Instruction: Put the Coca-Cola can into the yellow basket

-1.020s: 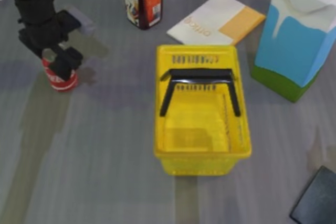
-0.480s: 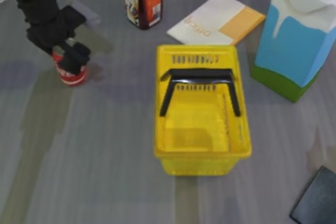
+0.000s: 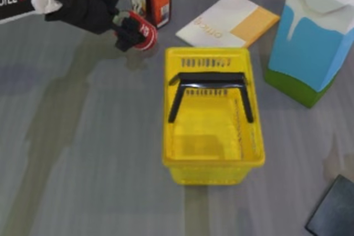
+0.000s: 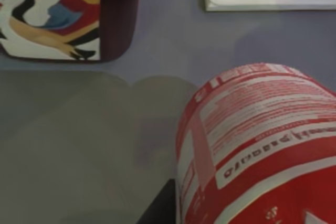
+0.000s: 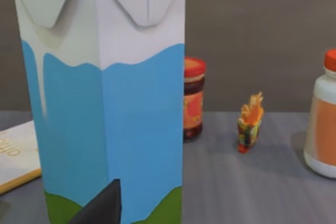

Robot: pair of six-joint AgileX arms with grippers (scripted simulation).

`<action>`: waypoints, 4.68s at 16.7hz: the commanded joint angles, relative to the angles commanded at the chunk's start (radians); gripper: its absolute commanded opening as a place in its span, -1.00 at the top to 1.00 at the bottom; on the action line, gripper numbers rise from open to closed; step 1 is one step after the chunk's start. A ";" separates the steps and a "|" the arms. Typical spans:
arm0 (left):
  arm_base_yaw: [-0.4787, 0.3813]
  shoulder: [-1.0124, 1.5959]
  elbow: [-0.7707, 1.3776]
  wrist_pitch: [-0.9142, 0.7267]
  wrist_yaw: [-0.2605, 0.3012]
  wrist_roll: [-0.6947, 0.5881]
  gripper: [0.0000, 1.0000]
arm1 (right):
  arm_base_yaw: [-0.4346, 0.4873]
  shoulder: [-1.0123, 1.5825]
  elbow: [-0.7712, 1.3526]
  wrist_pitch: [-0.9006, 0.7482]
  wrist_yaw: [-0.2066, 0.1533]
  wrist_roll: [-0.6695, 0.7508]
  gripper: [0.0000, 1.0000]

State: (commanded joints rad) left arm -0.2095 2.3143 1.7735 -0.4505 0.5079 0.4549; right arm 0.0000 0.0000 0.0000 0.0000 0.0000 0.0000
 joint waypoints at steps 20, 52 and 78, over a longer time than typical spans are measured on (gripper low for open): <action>-0.110 -0.236 -0.461 1.172 0.760 -0.408 1.00 | 0.000 0.000 0.000 0.000 0.000 0.000 -1.00; -0.089 0.007 -0.542 1.501 0.763 -0.414 -1.00 | 0.000 0.000 0.000 0.000 0.000 0.000 -1.00; 0.169 -1.641 -1.327 0.758 -0.137 -0.561 -1.00 | 0.488 1.590 1.532 -1.075 0.005 -0.749 -1.00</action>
State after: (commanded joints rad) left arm -0.0401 0.6733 0.4464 0.3079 0.3705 -0.1063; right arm 0.4881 1.5905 1.5323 -1.0748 0.0053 -0.7486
